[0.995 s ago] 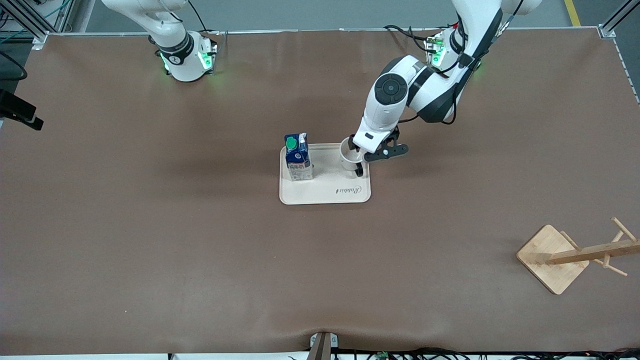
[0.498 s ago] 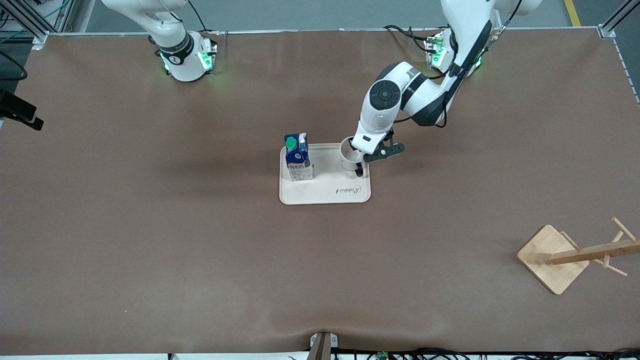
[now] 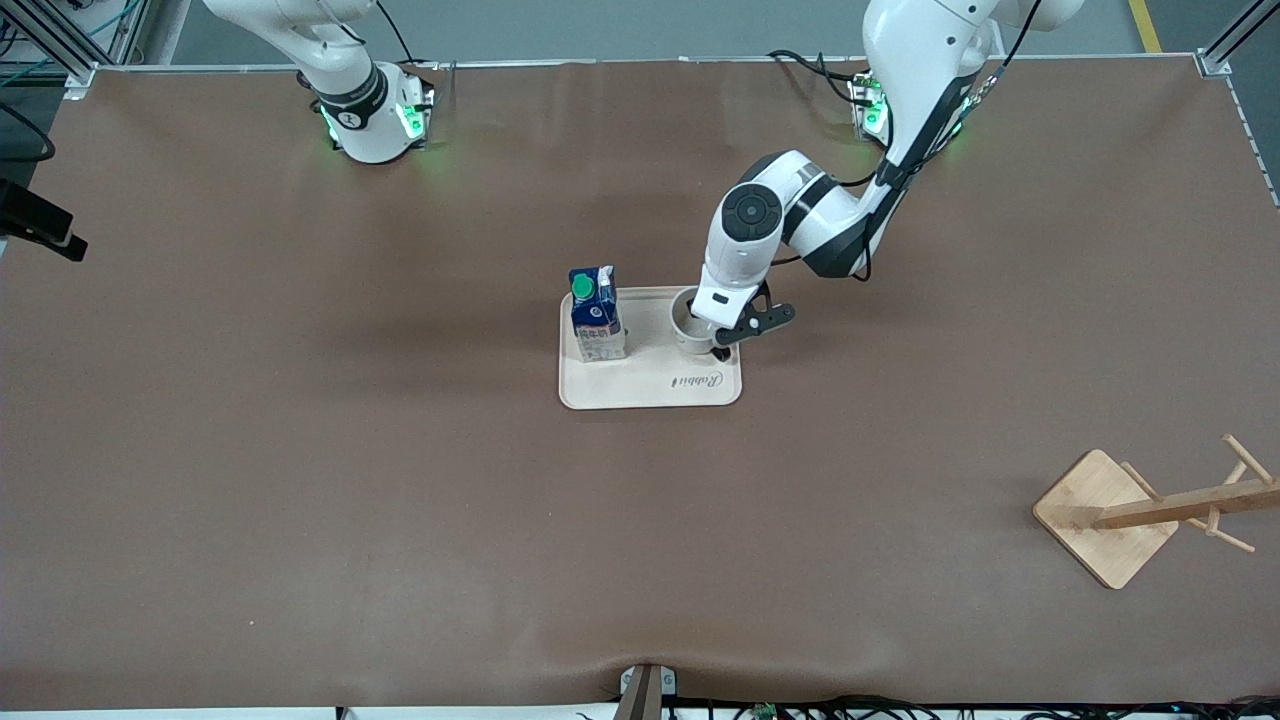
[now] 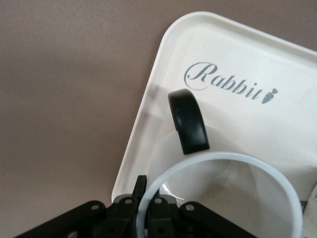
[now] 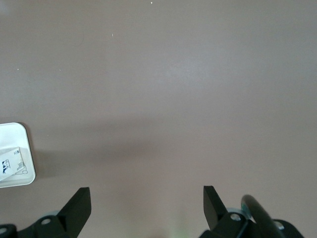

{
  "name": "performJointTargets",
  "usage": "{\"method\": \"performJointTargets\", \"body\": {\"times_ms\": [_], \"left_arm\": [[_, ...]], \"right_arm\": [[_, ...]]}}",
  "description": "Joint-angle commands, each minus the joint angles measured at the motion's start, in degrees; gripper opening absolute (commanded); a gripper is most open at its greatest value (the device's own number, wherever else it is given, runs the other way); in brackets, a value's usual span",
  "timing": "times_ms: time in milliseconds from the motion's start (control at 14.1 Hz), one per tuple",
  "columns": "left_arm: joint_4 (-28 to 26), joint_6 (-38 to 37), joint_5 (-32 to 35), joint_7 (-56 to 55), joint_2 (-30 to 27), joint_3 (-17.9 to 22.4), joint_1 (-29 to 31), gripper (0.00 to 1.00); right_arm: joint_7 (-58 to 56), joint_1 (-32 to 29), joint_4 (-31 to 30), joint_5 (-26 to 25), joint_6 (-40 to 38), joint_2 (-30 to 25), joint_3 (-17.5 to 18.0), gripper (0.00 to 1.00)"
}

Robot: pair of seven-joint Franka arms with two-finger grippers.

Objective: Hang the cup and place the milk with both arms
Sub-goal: 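Carry the mug to the tree while the right gripper grasps the milk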

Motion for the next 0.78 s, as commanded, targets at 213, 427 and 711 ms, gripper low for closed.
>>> {"method": "performJointTargets", "body": {"times_ms": [213,427,711], "left_arm": [[8.78,-11.05,6.05,-0.46,-2.28,0.65,1.40,0.00],[18.98,-21.87,6.15,4.97,-2.54,0.65,3.95,0.00],[23.22,-25.85,6.15,16.04,-5.52,0.56,11.06,0.00]], "right_arm": [[-1.09,0.78,0.36,-1.75,0.24,3.56,1.03,1.00],[-1.63,1.91,-1.83,-1.05,-0.47,4.88,1.03,1.00],[-1.36,5.87,-2.19,5.88,-0.20,8.13,1.12,1.00]]}}
